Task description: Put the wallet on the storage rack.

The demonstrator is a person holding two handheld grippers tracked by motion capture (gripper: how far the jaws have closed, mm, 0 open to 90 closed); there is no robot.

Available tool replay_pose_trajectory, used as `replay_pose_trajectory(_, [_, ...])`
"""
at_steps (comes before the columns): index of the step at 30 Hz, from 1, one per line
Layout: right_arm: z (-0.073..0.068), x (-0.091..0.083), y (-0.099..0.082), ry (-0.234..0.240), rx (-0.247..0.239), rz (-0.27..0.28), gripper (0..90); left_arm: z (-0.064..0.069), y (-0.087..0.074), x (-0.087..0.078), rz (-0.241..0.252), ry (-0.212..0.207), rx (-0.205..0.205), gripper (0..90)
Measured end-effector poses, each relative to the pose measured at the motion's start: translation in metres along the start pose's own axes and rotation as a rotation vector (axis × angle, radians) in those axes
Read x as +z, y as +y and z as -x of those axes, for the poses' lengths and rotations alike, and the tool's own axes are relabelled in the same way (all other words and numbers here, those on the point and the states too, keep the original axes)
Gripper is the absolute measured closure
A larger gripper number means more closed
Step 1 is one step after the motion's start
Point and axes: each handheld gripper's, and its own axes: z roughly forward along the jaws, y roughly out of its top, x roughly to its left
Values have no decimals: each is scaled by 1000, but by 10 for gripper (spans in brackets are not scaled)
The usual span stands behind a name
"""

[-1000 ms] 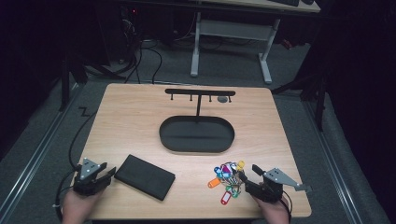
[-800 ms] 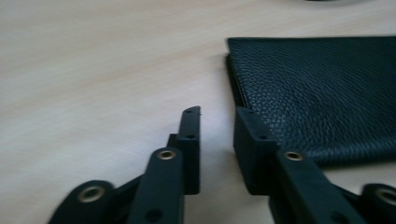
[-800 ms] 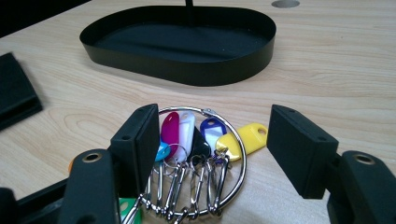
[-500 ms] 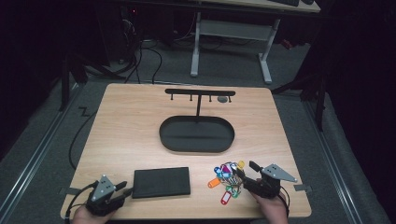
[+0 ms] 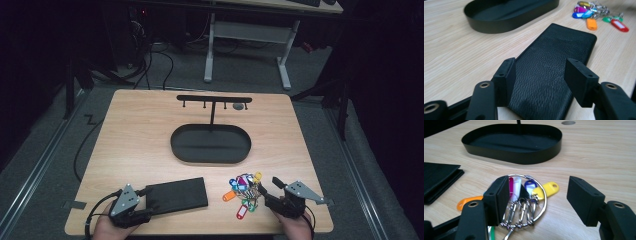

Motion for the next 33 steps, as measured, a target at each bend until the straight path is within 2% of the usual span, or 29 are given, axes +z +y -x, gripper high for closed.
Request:
replay_pose_trajectory(5, [3, -6, -7, -29, 11, -17, 353, 8, 5, 11, -41, 13, 81, 395])
replay_pose_trajectory(7, [4, -9, -9, -35, 16, -24, 353, 13, 7, 16, -64, 34, 135, 392])
replay_pose_trajectory(10, [6, -11, -11, -34, 21, -23, 353, 19, 9, 25, -119, 23, 194, 412])
replay_pose_trajectory(11, [6, -11, -11, -31, 18, -22, 354, 21, 9, 26, -107, 27, 210, 423])
replay_pose_trajectory(14, [7, -11, -12, -37, 16, -34, 354, 26, 11, 27, -113, 28, 234, 447])
replay_pose_trajectory(18, [4, -13, -11, -36, 14, -28, 355, 33, 13, 28, -121, -7, 253, 424])
replay_pose_trajectory(21, [3, -14, -10, -30, -3, -19, 355, 41, 13, 30, -145, 11, 325, 414])
replay_pose_trajectory(26, [7, -9, -10, -21, -1, -34, 355, 47, 11, 41, -189, 25, 376, 384])
replay_pose_trajectory(31, [9, -7, -10, -16, 12, -36, 355, 55, 11, 48, -168, 39, 420, 399])
replay_pose_trajectory(33, [9, -7, -9, -15, 17, -35, 355, 58, 10, 49, -158, 50, 449, 454])
